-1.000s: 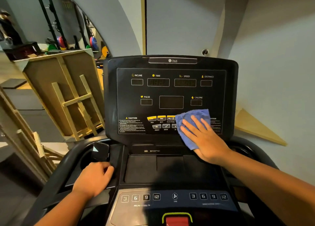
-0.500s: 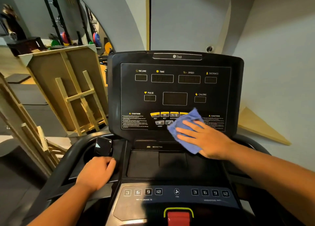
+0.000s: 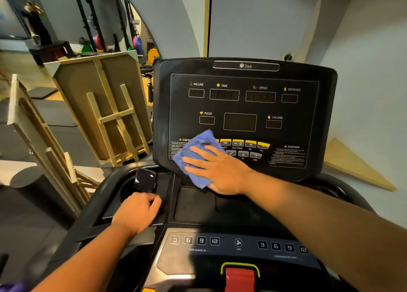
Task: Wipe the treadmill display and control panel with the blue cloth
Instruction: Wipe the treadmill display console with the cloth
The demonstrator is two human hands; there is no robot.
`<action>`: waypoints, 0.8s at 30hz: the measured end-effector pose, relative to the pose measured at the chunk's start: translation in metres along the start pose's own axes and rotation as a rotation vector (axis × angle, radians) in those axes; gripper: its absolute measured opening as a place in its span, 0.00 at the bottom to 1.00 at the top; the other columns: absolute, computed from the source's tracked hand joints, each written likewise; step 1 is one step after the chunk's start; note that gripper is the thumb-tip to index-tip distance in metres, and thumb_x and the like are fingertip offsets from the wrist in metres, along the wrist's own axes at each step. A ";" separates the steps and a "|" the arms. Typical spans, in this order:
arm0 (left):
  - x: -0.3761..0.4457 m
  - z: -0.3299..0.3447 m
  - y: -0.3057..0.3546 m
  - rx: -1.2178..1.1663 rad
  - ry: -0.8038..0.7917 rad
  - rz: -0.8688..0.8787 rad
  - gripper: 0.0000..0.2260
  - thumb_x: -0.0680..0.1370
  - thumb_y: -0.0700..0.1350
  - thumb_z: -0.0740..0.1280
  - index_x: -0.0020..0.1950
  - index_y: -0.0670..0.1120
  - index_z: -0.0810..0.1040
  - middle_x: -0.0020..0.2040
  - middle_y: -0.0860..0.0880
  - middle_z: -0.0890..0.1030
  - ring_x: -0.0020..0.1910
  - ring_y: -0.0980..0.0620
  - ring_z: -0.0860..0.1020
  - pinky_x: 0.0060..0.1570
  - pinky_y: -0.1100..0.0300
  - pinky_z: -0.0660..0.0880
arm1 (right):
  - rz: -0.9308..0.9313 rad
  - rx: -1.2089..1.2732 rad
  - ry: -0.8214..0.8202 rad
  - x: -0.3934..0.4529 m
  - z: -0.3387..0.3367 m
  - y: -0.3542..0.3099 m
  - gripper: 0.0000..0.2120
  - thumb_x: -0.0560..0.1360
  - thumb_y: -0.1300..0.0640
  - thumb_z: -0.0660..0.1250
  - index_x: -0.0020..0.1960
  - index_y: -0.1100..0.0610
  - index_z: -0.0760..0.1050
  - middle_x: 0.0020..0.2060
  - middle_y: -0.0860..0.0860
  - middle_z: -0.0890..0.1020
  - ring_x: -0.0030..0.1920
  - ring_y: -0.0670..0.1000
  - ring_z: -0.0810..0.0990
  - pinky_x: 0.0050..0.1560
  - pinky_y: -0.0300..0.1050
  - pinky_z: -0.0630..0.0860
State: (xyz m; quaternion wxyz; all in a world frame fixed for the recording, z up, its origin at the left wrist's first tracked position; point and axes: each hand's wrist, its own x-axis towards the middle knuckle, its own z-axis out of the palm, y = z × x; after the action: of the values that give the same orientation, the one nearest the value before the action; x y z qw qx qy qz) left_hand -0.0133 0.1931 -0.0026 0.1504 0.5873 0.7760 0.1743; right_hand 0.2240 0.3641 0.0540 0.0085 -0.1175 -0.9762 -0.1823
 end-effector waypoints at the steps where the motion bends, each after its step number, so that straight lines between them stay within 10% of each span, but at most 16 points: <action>1: 0.000 0.000 0.001 0.005 -0.003 -0.003 0.20 0.84 0.50 0.59 0.32 0.48 0.75 0.30 0.48 0.79 0.32 0.52 0.78 0.35 0.56 0.72 | 0.010 0.016 0.014 0.010 -0.001 -0.007 0.29 0.80 0.48 0.60 0.80 0.49 0.59 0.81 0.49 0.57 0.81 0.57 0.48 0.80 0.57 0.42; 15: -0.002 0.001 -0.003 -0.004 0.019 0.028 0.22 0.84 0.50 0.59 0.29 0.50 0.70 0.28 0.50 0.75 0.31 0.53 0.76 0.32 0.60 0.66 | 0.167 0.043 -0.067 -0.114 0.010 0.031 0.30 0.81 0.50 0.55 0.81 0.46 0.52 0.81 0.47 0.56 0.81 0.54 0.47 0.79 0.51 0.39; 24: 0.000 0.001 -0.007 -0.008 0.021 0.024 0.22 0.83 0.52 0.59 0.29 0.48 0.69 0.28 0.48 0.74 0.31 0.51 0.75 0.35 0.54 0.67 | -0.025 0.006 0.012 0.038 -0.006 -0.013 0.29 0.79 0.49 0.61 0.79 0.49 0.62 0.80 0.48 0.59 0.81 0.57 0.50 0.80 0.58 0.44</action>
State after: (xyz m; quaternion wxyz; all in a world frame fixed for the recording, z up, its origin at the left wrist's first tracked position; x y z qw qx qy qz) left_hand -0.0184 0.1919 -0.0068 0.1425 0.5939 0.7698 0.1854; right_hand 0.1838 0.3587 0.0571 0.0123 -0.1043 -0.9781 -0.1799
